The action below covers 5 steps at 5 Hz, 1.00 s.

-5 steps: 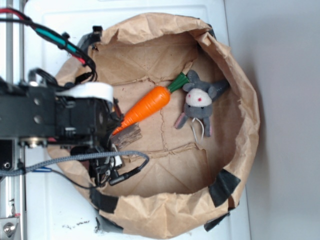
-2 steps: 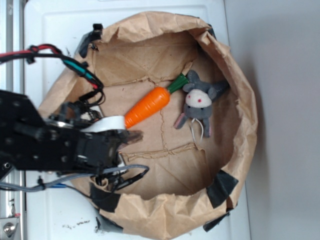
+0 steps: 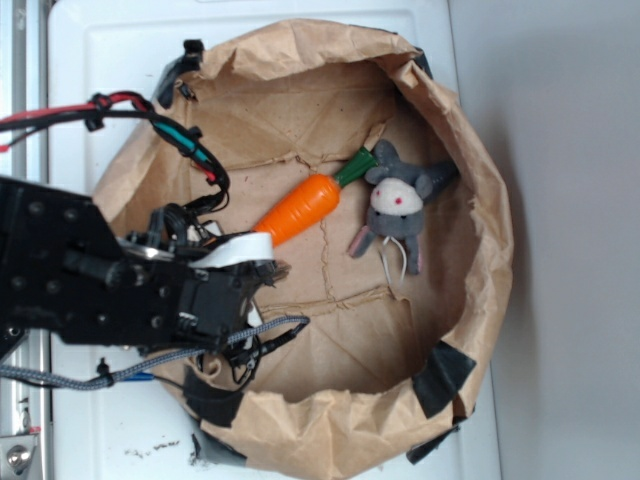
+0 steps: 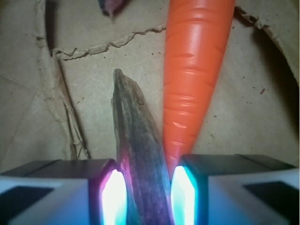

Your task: Grab the wood chip.

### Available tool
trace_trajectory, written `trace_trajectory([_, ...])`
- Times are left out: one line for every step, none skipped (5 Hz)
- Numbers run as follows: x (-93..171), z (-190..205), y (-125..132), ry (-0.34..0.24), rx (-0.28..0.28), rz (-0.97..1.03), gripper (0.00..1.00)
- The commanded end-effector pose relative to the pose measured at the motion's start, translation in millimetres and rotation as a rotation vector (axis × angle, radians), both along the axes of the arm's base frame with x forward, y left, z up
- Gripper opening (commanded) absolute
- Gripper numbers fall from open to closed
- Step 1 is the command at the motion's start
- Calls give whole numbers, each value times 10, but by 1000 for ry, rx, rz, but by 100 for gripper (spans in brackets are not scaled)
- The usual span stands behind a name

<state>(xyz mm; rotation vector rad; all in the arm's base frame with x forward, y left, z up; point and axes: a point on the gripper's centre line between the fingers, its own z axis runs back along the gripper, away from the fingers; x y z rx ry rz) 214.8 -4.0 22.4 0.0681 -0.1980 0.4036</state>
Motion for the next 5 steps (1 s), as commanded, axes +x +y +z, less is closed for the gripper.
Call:
trace_trajectory([79, 277, 139, -40, -37, 30, 0])
trace_trajectory([129, 766, 239, -71, -121, 89, 0])
trace_trajectory([195, 1091, 367, -100, -54, 134, 0])
trace_trajectory([210, 1113, 390, -114, -21, 157, 0])
trace_trajectory([202, 1097, 354, -126, 15, 160, 0])
